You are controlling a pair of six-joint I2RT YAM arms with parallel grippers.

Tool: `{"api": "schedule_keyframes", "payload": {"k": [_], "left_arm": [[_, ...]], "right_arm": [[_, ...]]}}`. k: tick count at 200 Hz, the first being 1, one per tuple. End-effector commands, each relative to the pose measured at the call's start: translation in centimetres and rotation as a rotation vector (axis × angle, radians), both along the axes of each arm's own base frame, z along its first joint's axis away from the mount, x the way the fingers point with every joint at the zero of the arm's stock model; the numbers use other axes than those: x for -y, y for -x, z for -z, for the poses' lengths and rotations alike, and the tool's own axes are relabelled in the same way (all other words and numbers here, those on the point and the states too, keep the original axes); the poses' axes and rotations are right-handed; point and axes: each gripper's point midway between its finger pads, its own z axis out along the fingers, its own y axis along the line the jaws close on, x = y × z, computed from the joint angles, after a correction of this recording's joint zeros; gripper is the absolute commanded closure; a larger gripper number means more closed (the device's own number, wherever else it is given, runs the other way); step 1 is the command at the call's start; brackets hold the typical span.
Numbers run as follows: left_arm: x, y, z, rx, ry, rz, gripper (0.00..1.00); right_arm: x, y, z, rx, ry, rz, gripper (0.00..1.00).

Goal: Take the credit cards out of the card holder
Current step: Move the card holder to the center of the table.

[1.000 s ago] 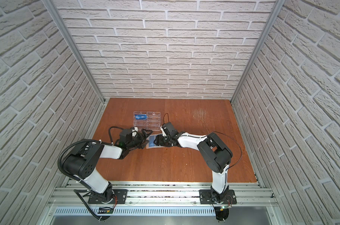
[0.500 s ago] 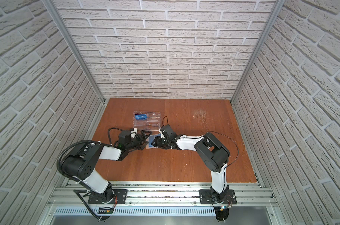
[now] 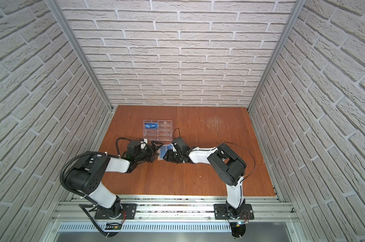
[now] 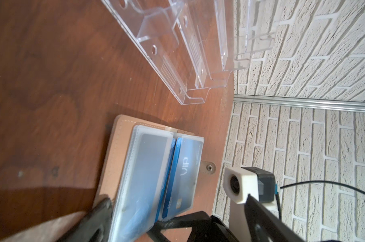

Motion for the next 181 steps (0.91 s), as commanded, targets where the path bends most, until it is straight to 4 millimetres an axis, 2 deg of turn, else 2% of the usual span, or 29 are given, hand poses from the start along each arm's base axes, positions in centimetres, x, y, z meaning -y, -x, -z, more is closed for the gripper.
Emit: {"api": "schedule_keyframes", "payload": {"k": [1, 34, 69, 89, 112, 142, 181], "left_arm": [[-0.1, 0.0, 0.5, -0.014, -0.008, 0.008, 0.02], [-0.1, -0.4, 0.1, -0.012, 0.020, 0.001, 0.02], [0.0, -1.6, -2.0, 0.022, 0.041, 0.002, 0.02], [0.1, -2.2, -2.7, 0.036, 0.029, 0.007, 0.02], [0.3, -2.8, -2.5, 0.033, 0.032, 0.012, 0.02], [0.4, -3.0, -1.2, 0.004, 0.049, 0.007, 0.02], [-0.6, -2.6, -0.1, -0.017, 0.025, -0.010, 0.02]], "right_arm": [[0.5, -0.7, -0.9, 0.035, 0.009, 0.034, 0.49], [0.2, -0.5, -2.6, 0.066, -0.016, 0.015, 0.49], [0.7, -0.6, -5.0, 0.117, -0.008, 0.008, 0.49], [0.6, -1.0, -5.5, 0.127, 0.009, 0.001, 0.49], [0.1, -1.9, -5.1, 0.118, 0.017, 0.001, 0.49], [-0.1, -2.8, -4.2, 0.099, 0.022, 0.010, 0.50], [0.4, -3.0, -3.1, 0.079, 0.034, 0.019, 0.50]]}}
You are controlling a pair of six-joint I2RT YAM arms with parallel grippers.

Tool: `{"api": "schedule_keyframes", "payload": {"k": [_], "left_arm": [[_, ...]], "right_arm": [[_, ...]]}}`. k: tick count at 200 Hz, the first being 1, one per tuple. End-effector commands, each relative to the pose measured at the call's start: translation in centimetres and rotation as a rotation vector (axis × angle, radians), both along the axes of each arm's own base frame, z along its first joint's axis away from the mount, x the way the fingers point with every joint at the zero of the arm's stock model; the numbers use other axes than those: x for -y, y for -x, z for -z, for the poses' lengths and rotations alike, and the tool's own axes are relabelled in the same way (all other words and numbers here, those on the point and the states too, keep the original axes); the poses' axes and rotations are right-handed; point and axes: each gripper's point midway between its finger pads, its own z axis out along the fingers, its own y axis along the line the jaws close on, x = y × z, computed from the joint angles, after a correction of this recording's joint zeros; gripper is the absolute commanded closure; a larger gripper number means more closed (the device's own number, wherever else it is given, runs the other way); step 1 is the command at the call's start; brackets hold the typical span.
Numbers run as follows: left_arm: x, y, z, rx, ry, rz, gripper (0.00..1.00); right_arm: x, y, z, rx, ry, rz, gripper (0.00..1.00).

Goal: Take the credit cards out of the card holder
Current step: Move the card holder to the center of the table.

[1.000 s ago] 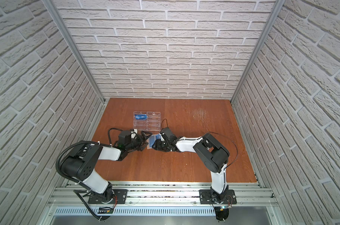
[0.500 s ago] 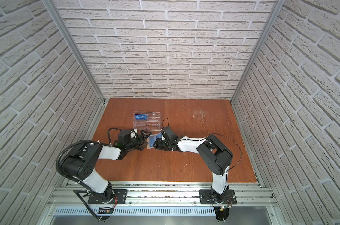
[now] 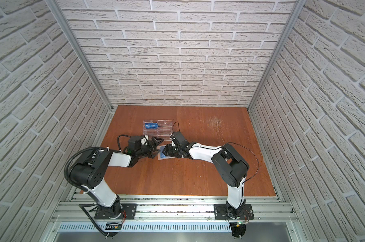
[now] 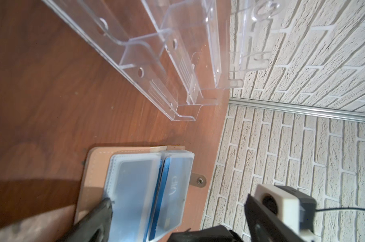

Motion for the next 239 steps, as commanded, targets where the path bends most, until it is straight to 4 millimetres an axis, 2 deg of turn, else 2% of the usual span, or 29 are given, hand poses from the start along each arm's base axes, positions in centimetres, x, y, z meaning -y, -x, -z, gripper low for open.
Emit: {"api": "schedule_keyframes", "payload": {"k": [1, 49, 134, 183, 206, 239], "left_arm": [[-0.8, 0.1, 0.5, 0.005, -0.014, -0.006, 0.02], [-1.2, 0.7, 0.9, -0.012, -0.052, 0.010, 0.02], [0.9, 0.6, 0.8, -0.011, -0.037, 0.053, 0.02], [1.4, 0.9, 1.1, -0.020, -0.028, 0.066, 0.02], [2.1, 1.0, 0.6, -0.006, -0.004, 0.079, 0.02], [2.5, 0.9, 0.3, 0.007, 0.003, 0.085, 0.06]], "right_arm": [[0.3, -0.6, 0.0, 0.009, 0.003, 0.003, 0.50], [0.7, -0.3, 1.3, -0.016, 0.014, 0.009, 0.50], [0.8, -0.2, 2.2, -0.031, 0.004, 0.015, 0.51], [1.2, -0.2, 2.2, -0.035, -0.009, 0.023, 0.51], [1.3, -0.3, 2.3, -0.040, -0.025, 0.030, 0.51], [1.6, -0.3, 1.6, -0.034, -0.040, 0.032, 0.51]]}}
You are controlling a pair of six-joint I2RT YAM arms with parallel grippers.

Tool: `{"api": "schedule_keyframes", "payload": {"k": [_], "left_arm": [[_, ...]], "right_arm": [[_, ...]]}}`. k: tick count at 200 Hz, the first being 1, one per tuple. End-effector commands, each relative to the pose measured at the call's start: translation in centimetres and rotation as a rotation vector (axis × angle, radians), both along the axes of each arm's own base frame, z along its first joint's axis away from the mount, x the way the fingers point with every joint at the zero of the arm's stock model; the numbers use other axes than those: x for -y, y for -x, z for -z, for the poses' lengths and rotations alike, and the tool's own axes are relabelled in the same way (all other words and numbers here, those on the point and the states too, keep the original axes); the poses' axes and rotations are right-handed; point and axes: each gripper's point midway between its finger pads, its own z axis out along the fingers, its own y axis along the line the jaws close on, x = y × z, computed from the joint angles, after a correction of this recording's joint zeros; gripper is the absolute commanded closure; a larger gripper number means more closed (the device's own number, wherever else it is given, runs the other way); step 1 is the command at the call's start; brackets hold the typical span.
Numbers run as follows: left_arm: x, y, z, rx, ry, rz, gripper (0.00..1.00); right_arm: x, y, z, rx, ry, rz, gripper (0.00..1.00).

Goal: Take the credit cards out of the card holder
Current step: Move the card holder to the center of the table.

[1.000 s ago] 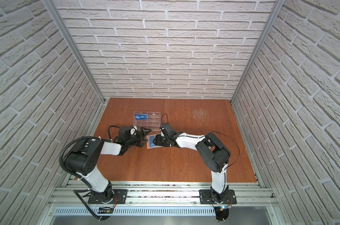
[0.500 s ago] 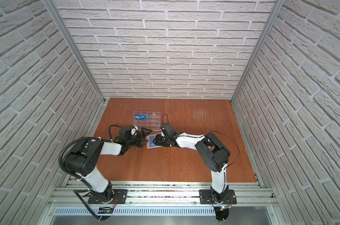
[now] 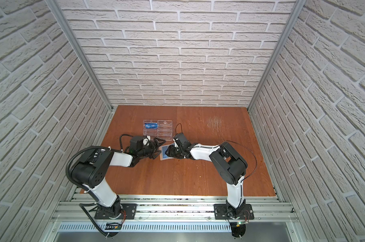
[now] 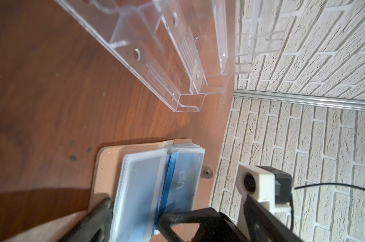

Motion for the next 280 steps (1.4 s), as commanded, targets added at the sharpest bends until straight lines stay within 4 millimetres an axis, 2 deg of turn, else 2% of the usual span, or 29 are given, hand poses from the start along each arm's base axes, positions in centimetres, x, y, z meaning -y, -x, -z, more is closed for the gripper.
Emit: {"api": "schedule_keyframes", "payload": {"k": [1, 107, 134, 185, 239, 280], "left_arm": [[0.8, -0.1, -0.3, 0.018, 0.018, 0.021, 0.06], [3.4, -0.8, -0.6, 0.068, 0.045, 0.058, 0.24], [3.6, -0.9, -0.3, 0.065, 0.042, 0.061, 0.28], [4.3, -1.0, 0.1, 0.063, 0.043, 0.073, 0.29], [4.9, -0.9, -0.2, 0.070, 0.055, 0.082, 0.31], [5.3, -1.0, -0.3, 0.079, 0.058, 0.089, 0.34]], "right_arm": [[0.4, -0.1, -0.3, 0.007, -0.016, 0.008, 0.51], [2.1, -0.3, -1.2, 0.018, -0.051, 0.020, 0.52], [2.5, -0.2, -2.1, 0.035, -0.069, 0.015, 0.52], [3.9, -0.4, -3.8, 0.063, -0.057, 0.017, 0.52], [7.6, -1.5, -3.0, 0.045, 0.039, 0.075, 0.52], [8.1, -1.3, -1.6, 0.021, 0.068, 0.072, 0.53]]}}
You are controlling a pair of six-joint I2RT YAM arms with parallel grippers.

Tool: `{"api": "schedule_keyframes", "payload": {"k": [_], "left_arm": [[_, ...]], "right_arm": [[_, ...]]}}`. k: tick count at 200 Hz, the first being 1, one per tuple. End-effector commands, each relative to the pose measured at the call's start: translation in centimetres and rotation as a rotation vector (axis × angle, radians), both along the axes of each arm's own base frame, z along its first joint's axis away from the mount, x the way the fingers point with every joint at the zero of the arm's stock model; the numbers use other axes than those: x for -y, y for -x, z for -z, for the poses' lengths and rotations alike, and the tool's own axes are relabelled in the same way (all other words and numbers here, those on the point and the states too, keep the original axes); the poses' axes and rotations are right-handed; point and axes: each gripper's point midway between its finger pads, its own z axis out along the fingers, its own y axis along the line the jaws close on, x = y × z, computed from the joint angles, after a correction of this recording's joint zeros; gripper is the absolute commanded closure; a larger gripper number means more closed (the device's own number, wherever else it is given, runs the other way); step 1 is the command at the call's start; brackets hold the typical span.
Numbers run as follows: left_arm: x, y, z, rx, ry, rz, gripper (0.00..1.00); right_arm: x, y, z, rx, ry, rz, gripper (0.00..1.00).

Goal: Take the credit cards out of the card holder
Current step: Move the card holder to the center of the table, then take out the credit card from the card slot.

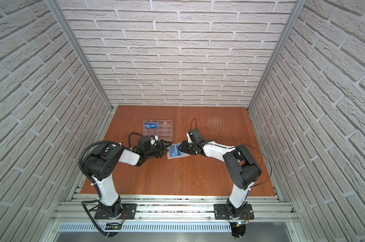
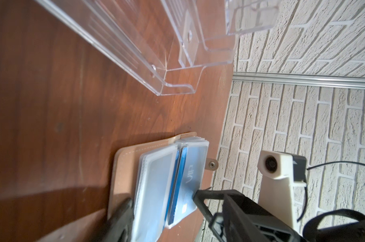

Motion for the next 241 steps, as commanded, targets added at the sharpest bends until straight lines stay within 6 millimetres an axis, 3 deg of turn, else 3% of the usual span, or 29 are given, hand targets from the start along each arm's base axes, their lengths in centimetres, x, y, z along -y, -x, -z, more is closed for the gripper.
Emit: {"api": "schedule_keyframes", "payload": {"k": [1, 98, 241], "left_arm": [[0.9, -0.7, -1.2, 0.058, 0.027, 0.009, 0.34], [3.0, -0.3, -0.2, 0.063, 0.022, 0.049, 0.48], [4.2, 0.0, 1.1, 0.075, -0.014, 0.077, 0.71]], "right_arm": [[0.1, 0.2, 0.1, 0.011, 0.021, -0.021, 0.53], [-0.2, 0.7, 3.2, -0.050, -0.025, -0.012, 0.56], [-0.4, 0.5, 2.3, -0.037, -0.090, -0.009, 0.57]]}}
